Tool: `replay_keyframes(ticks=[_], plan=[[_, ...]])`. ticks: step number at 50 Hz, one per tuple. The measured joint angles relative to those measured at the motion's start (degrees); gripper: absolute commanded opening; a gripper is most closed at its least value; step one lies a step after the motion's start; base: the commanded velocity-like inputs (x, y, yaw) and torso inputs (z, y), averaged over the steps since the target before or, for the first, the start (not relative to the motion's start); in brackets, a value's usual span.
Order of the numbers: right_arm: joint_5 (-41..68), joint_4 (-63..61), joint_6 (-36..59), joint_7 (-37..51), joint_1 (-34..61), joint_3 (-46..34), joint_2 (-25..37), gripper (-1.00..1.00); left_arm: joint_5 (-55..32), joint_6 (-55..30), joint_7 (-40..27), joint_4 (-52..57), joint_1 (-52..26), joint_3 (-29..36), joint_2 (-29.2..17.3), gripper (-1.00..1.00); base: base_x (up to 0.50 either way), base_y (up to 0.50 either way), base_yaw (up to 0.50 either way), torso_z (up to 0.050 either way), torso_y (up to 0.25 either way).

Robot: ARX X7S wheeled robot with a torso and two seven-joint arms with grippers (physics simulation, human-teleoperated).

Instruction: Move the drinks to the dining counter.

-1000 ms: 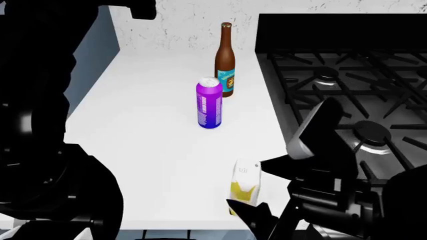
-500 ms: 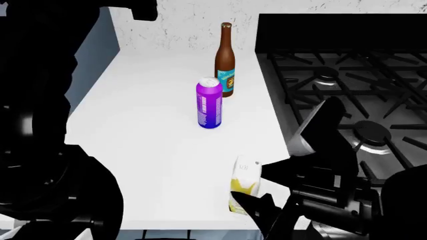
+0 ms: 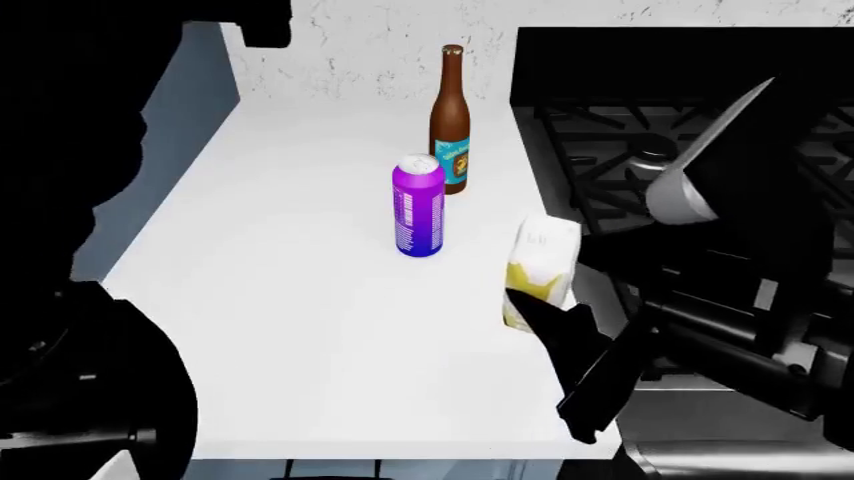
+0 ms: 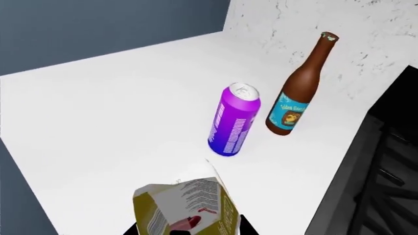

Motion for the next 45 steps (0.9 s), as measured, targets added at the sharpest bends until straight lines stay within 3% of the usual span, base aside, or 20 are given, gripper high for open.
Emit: replay_keyframes(ticks=[5,10,14,19,30,45], plan=[[0.7,-0.2,-0.7,1.0,1.1,-0.5,1.1,-1.00,-28.2,0.9,-23.8,-3.4,-1.8,-1.1,-3.4,1.00,0.00,0.00,0.00,0.000,0.002],[0.9,-0.2,-1.1,1.5,1.5,-1.0,1.5,-1.00,-54.1,2.3,-41.8,-6.2,-3.9,0.4,-7.1,1.00,0.00,0.00,0.00,0.000,0.000],[1.0,-0.3,-1.3,1.6,1.6,-1.1,1.8,-1.00,-71.4,4.6,-52.9,-6.8,-5.6,3.5,-10.8,1.00,0.00,0.00,0.00,0.000,0.000],[1.0,-0.3,-1.6,1.7,1.6,-1.3,2.1,-1.00,-86.3,7.9,-61.8,-6.5,-6.9,7.3,-15.1,1.00,0.00,0.00,0.00,0.000,0.000],[1.0,-0.5,-2.2,1.5,1.3,-1.5,2.6,-1.00,-102.5,13.2,-70.2,-5.5,-7.4,14.3,-20.9,1.00,0.00,0.00,0.00,0.000,0.000],[1.1,-0.6,-3.3,2.0,1.8,-1.3,4.0,-1.00,-103.4,14.8,-69.3,-5.6,-3.1,19.2,-20.8,1.00,0.00,0.00,0.00,0.000,0.001]])
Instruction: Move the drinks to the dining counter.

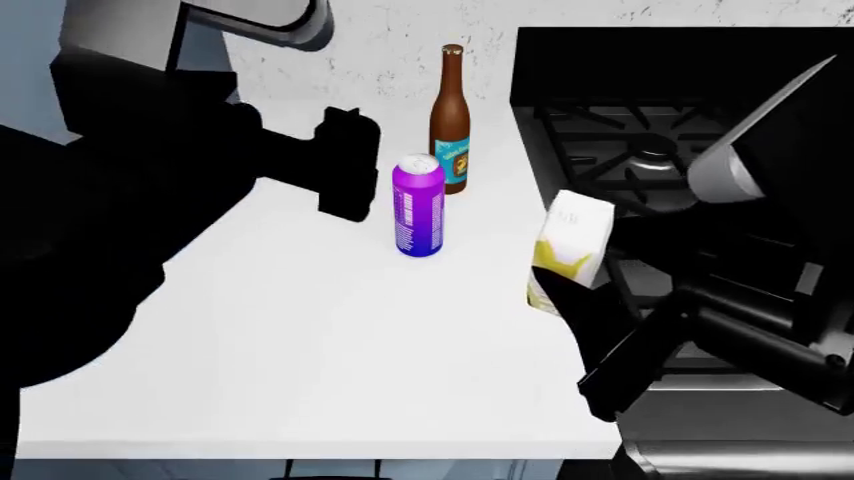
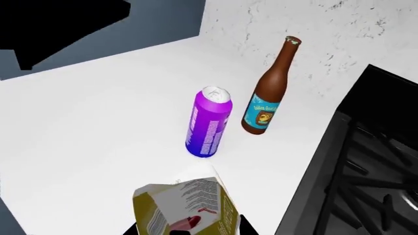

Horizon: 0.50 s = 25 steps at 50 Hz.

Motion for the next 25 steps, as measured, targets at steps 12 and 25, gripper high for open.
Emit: replay_keyframes(ticks=[12,25], plan=[[0.5,-0.1,-1.0,1.3,0.8,0.0,1.8,-1.00,3.0,1.2,2.4,-0.5,2.3,1.7,2.6,1.00,0.00,0.00,0.00,0.000,0.001],[0.7,-0.2,-1.7,1.5,0.9,-0.1,2.7,-1.00,6.9,2.6,5.4,-1.4,3.9,2.6,5.5,1.00,0.00,0.00,0.00,0.000,0.000]])
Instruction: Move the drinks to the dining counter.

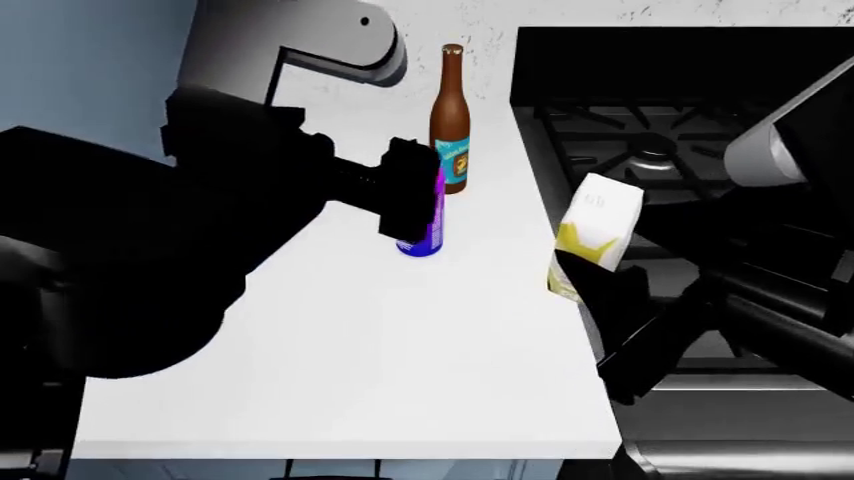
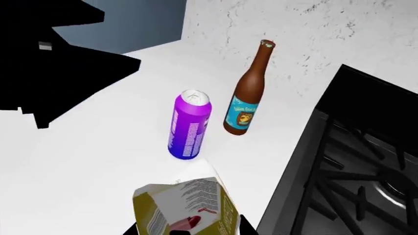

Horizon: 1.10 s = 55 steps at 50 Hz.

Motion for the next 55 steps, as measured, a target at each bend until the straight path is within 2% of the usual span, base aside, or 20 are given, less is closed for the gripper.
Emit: replay_keyframes(ticks=[19,38,55], plan=[[-0.3,-0.2,-0.5,-0.4,-0.2,-0.4,0.3,-1.00,9.3,2.6,6.3,-2.6,3.3,1.2,3.7,1.00,0.00,0.00,0.00,0.000,0.001],[-0.6,-0.3,-0.8,-0.9,-0.3,-0.8,0.2,-1.00,21.3,6.0,14.2,-7.0,6.7,3.7,5.2,1.00,0.00,0.00,0.00,0.000,0.001],[-0.7,-0.4,-1.3,-1.2,-0.4,-1.1,0.5,-1.00,25.1,8.0,17.3,-8.3,8.0,5.5,6.7,1.00,0.00,0.00,0.00,0.000,0.001]])
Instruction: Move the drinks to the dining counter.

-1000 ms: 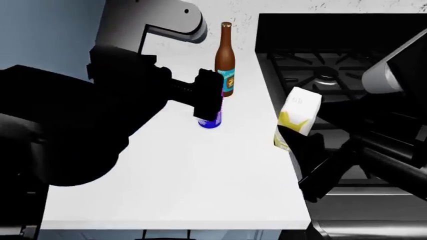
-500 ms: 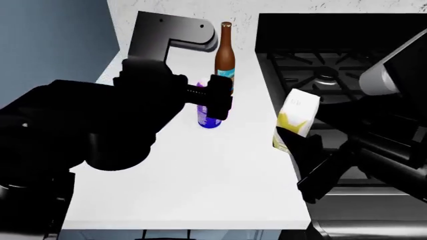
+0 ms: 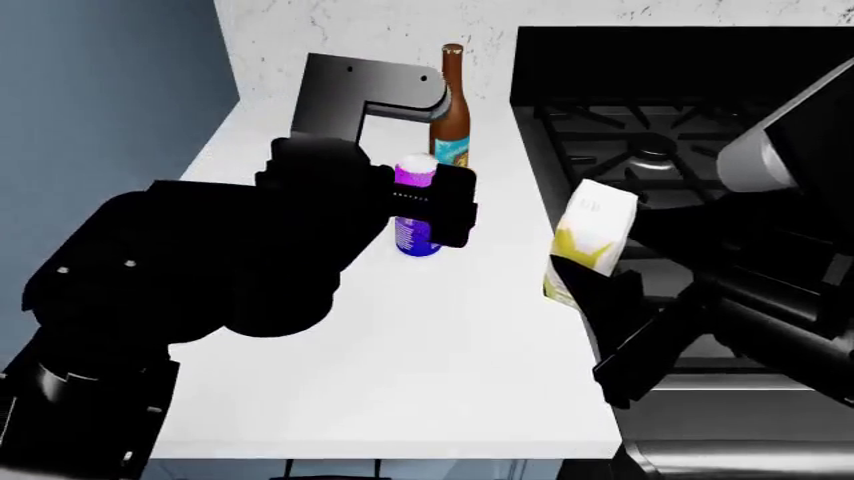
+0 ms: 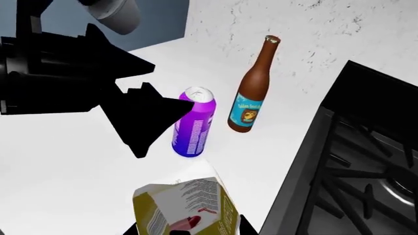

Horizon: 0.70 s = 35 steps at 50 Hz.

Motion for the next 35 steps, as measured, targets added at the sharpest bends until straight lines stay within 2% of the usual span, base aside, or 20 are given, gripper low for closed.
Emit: replay_keyframes(ticks=[13,35], plan=[[-0.1,0.1,-0.2,-0.3,0.1,-0.3,0.1,-1.00,2.3,1.4,1.9,-1.8,-0.2,1.4,1.4,1.00,0.00,0.00,0.00,0.000,0.000],[-0.3,0.0,-0.6,-0.7,0.4,-0.9,0.1,-1.00,11.7,5.4,8.5,-10.3,-1.6,6.1,2.3,1.00,0.00,0.00,0.00,0.001,0.000]])
